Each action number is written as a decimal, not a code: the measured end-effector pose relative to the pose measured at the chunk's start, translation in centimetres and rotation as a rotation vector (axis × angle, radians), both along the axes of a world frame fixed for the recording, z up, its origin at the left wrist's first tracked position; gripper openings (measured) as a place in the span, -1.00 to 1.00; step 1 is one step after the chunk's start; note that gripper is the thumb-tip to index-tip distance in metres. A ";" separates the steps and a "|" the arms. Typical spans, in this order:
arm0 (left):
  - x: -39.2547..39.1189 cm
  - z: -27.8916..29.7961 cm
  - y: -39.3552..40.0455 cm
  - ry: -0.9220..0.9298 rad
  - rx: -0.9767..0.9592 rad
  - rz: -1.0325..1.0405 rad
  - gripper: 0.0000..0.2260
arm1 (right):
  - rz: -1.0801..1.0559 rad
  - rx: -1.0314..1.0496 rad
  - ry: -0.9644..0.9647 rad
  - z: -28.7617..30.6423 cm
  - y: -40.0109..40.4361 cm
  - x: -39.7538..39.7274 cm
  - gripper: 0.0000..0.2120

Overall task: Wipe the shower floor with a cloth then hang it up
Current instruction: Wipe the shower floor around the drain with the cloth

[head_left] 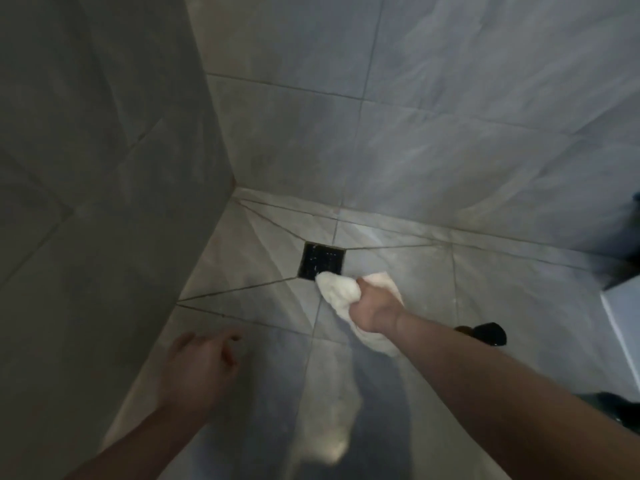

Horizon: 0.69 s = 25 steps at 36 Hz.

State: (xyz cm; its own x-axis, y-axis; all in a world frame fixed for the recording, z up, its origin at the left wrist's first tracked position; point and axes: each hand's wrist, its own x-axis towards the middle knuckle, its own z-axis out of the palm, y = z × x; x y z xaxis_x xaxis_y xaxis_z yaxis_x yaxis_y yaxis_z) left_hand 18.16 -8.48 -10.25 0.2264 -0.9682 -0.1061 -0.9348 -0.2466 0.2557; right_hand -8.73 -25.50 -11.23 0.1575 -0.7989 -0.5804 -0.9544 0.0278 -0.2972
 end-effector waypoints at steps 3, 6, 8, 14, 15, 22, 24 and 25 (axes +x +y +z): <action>0.1 0.7 0.8 0.046 -0.069 0.021 -0.70 | -0.012 0.005 0.057 -1.2 -1.6 -2.6 -0.30; 0.2 1.3 1.1 0.113 -0.054 0.084 -0.63 | 0.084 -0.001 0.050 -1.7 0.2 -2.9 -0.20; 0.0 1.3 1.2 0.118 -0.047 0.090 -0.60 | 0.144 0.005 0.117 -1.1 2.9 -2.0 -0.21; -1.0 1.5 0.5 0.172 -0.091 0.107 -0.66 | 0.331 -0.056 0.121 -0.8 10.7 -0.4 -0.26; -1.3 1.6 0.3 0.176 -0.091 0.108 -0.66 | 0.359 -0.061 0.121 -1.0 11.3 -0.6 -0.26; -1.8 0.8 0.1 0.131 -0.057 0.016 -0.47 | 0.289 -0.074 0.112 -1.4 7.3 -1.4 -0.24; -1.4 0.4 0.3 0.089 -0.038 -0.011 -0.41 | 0.182 -0.049 0.111 -1.0 5.0 -1.4 -0.25; -1.2 0.2 0.5 0.086 -0.025 -0.021 -0.39 | 0.126 -0.042 0.112 -1.0 4.0 -1.6 -0.25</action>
State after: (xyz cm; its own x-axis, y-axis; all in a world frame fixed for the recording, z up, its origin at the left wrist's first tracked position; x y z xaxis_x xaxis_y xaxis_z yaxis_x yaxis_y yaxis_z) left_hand 16.93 -7.98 -10.06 0.1975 -0.9752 -0.1000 -0.9139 -0.2201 0.3411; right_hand -10.37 -21.54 -12.19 0.1943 -0.8011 -0.5661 -0.9767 -0.1045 -0.1874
